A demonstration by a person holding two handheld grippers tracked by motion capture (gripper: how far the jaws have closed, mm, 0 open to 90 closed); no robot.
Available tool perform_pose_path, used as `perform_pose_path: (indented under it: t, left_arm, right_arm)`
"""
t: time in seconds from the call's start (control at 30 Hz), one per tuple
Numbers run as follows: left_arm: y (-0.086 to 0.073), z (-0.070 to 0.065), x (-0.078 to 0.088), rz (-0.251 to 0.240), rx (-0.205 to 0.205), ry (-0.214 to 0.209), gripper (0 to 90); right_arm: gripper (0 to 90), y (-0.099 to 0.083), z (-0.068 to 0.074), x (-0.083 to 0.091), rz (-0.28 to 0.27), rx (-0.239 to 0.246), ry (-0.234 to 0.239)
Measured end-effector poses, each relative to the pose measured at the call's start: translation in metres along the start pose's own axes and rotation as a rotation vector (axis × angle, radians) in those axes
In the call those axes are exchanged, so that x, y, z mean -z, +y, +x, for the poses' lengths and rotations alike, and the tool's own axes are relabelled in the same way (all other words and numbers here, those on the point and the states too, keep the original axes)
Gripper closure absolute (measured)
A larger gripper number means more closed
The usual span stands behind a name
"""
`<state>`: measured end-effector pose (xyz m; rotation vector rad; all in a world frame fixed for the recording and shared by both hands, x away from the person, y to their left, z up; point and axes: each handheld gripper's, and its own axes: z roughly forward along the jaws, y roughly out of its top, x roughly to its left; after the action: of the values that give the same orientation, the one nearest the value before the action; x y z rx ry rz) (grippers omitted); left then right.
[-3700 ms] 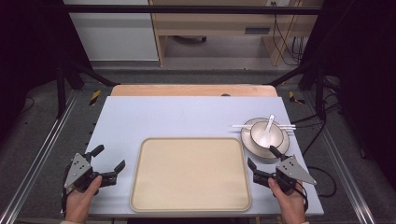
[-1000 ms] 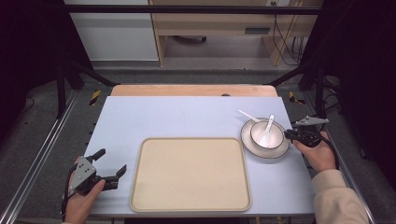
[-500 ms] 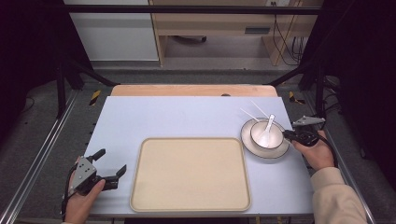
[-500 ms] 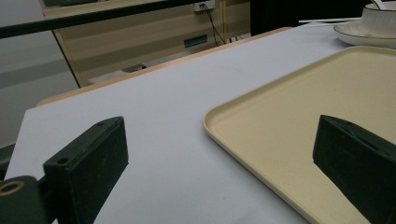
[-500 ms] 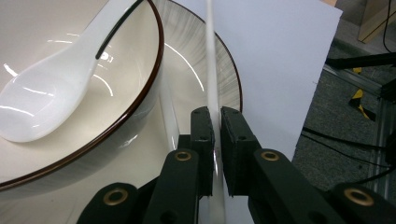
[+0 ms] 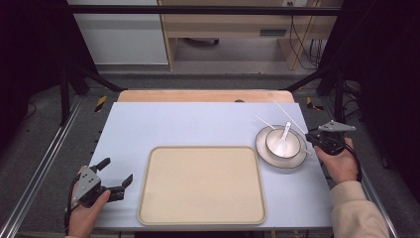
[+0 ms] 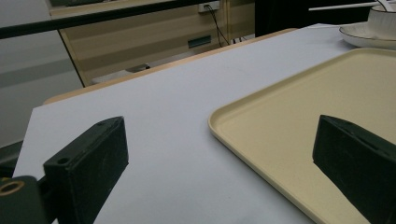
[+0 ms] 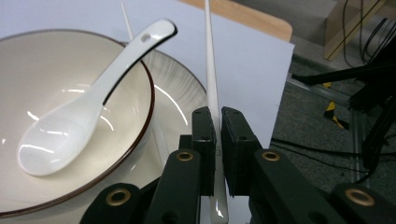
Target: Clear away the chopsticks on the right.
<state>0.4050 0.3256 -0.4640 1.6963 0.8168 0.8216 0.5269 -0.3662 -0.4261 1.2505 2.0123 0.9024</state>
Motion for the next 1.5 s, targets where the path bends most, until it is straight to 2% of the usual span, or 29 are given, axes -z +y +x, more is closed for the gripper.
perform_pose_path:
  t: [0.17,0.27,0.37,0.4,0.43,0.5,0.7,0.73,0.77,0.8,0.83,0.87,0.9,0.93,0.97,1.0,1.03,1.07,1.3,1.5]
  left_arm:
    - [0.000,0.001,0.000,-0.002,0.006,-0.003,3.1]
    - [-0.001,0.001,0.000,-0.002,0.009,-0.007,3.1]
    - [-0.001,0.002,0.001,-0.002,0.005,-0.005,3.1]
    - [-0.001,0.002,0.001,-0.002,0.005,-0.005,3.1]
    - [-0.001,0.002,0.002,0.000,0.004,0.001,3.1]
    - [0.000,0.002,0.002,0.000,0.001,0.003,3.2]
    - [0.000,0.002,0.002,0.003,0.001,0.010,3.2]
    - [0.000,0.002,0.002,0.003,0.001,0.010,3.2]
    - [0.000,0.002,0.002,0.006,0.003,0.012,3.2]
    - [0.000,0.002,0.002,0.006,0.003,0.012,3.2]
    - [0.000,0.002,0.002,0.006,0.004,0.013,3.2]
    - [0.000,0.003,0.002,0.006,0.005,0.013,3.2]
    - [0.000,0.003,0.002,0.005,0.006,0.014,3.2]
    - [0.000,0.003,0.003,0.003,0.006,0.015,3.2]
    - [0.000,0.003,0.003,0.003,0.006,0.016,3.3]
    - [0.000,0.003,0.003,0.003,0.006,0.016,3.3]
    - [0.000,0.003,0.003,0.004,0.006,0.016,3.3]
    - [0.000,0.003,0.003,0.004,0.005,0.016,3.3]
    - [0.000,0.004,0.004,-0.002,0.010,0.017,3.4]
    - [-0.001,0.005,0.004,0.004,0.006,0.015,3.4]
  right_arm:
    - [84.2,0.008,0.000,0.022,-0.073,-0.034,-0.046]
    - [84.2,0.013,0.004,0.035,-0.095,-0.045,-0.054]
    - [84.2,0.020,0.015,0.049,-0.134,-0.042,-0.054]
    - [84.2,0.020,0.015,0.049,-0.134,-0.042,-0.054]
    - [84.2,0.025,0.024,0.060,-0.162,-0.029,-0.057]
    - [84.2,0.029,0.032,0.068,-0.180,-0.025,-0.049]
    - [84.2,0.038,0.065,0.085,-0.205,0.021,-0.012]
    - [84.2,0.038,0.065,0.085,-0.205,0.021,-0.012]
    - [84.2,0.038,0.079,0.087,-0.210,0.028,0.004]
    - [84.2,0.038,0.079,0.087,-0.210,0.028,0.004]
    - [84.2,0.038,0.087,0.088,-0.210,0.036,0.011]
    - [84.2,0.036,0.103,0.090,-0.215,0.057,0.035]
    - [84.2,0.034,0.112,0.090,-0.220,0.069,0.046]
    - [84.2,0.034,0.112,0.090,-0.220,0.069,0.046]
    - [84.2,0.029,0.128,0.091,-0.234,0.085,0.080]
    - [84.2,0.027,0.134,0.091,-0.232,0.095,0.081]
    - [84.2,0.027,0.134,0.091,-0.232,0.095,0.081]
    - [84.2,0.022,0.149,0.090,-0.225,0.110,0.099]
    - [84.2,0.002,0.183,0.081,-0.171,0.121,0.157]
    - [84.1,-0.017,0.202,0.076,-0.130,0.110,0.192]
